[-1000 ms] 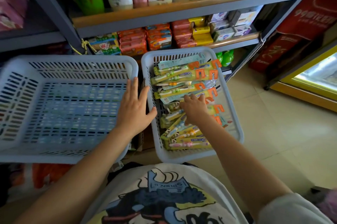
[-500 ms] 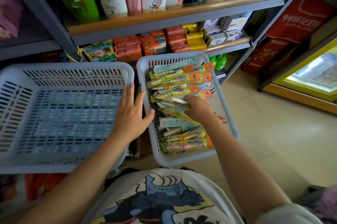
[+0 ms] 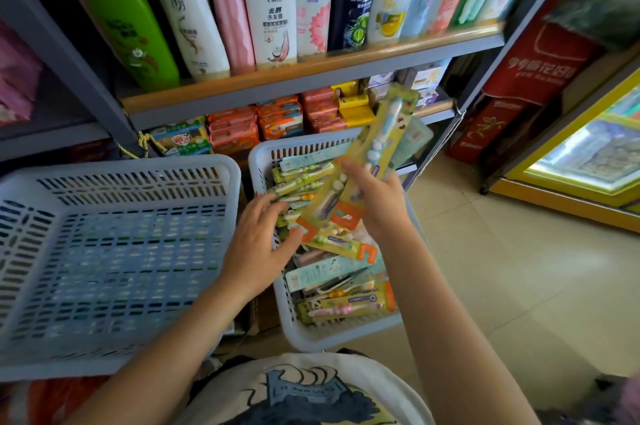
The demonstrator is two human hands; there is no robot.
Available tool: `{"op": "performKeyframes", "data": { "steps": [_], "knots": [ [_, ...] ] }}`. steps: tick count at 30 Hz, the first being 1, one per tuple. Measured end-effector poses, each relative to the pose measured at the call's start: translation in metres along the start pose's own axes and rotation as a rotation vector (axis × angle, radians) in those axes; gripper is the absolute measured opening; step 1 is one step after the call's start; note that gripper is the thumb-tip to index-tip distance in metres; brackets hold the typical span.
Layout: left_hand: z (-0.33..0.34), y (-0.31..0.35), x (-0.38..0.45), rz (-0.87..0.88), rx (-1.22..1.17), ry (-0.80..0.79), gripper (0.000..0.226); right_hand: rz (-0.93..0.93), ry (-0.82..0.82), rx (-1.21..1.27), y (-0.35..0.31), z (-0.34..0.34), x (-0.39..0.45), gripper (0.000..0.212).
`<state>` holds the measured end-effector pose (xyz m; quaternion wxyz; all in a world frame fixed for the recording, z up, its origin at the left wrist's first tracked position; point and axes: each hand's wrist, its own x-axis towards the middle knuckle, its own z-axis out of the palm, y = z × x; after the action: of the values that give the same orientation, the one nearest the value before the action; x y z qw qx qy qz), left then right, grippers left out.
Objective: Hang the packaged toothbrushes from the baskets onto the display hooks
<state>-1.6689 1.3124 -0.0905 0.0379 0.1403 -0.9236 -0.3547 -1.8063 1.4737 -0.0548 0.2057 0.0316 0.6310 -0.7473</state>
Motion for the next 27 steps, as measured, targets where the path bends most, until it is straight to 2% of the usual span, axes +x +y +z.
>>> {"op": "performKeyframes", "data": {
  "steps": [2, 5, 7, 10, 13, 19, 22, 24, 27],
  "knots": [
    [0.0, 0.021, 0.008, -0.085, -0.249, -0.078, 0.051, 0.102, -0.077, 0.195, 0.001, 0.004, -0.003, 0.041],
    [-0.002, 0.046, 0.018, -0.293, -0.604, -0.254, 0.029, 0.209, -0.137, 0.258, 0.009, 0.01, -0.011, 0.032],
    [-0.002, 0.055, 0.018, -0.348, -0.758, -0.346, 0.026, 0.238, -0.135, 0.281, 0.014, 0.012, -0.013, 0.033],
    [-0.001, 0.057, 0.017, -0.327, -0.821, -0.353, 0.032, 0.243, -0.102, 0.31, 0.012, 0.011, -0.016, 0.036],
    [-0.001, 0.057, 0.022, -0.328, -0.82, -0.313, 0.028, 0.254, -0.115, 0.296, 0.01, 0.01, -0.018, 0.043],
    [-0.002, 0.054, 0.024, -0.309, -0.846, -0.301, 0.029, 0.243, -0.148, 0.241, 0.009, 0.006, -0.019, 0.031],
    [-0.008, 0.051, 0.025, -0.333, -0.85, -0.252, 0.03, 0.24, -0.166, 0.154, 0.006, 0.004, -0.022, 0.035],
    [-0.01, 0.048, 0.026, -0.349, -0.852, -0.173, 0.021, 0.242, -0.125, 0.087, 0.006, 0.006, -0.025, 0.047],
    [-0.011, 0.046, 0.025, -0.379, -0.889, -0.088, 0.017, 0.219, -0.036, -0.011, 0.008, 0.011, -0.026, 0.083]
  ]
}}
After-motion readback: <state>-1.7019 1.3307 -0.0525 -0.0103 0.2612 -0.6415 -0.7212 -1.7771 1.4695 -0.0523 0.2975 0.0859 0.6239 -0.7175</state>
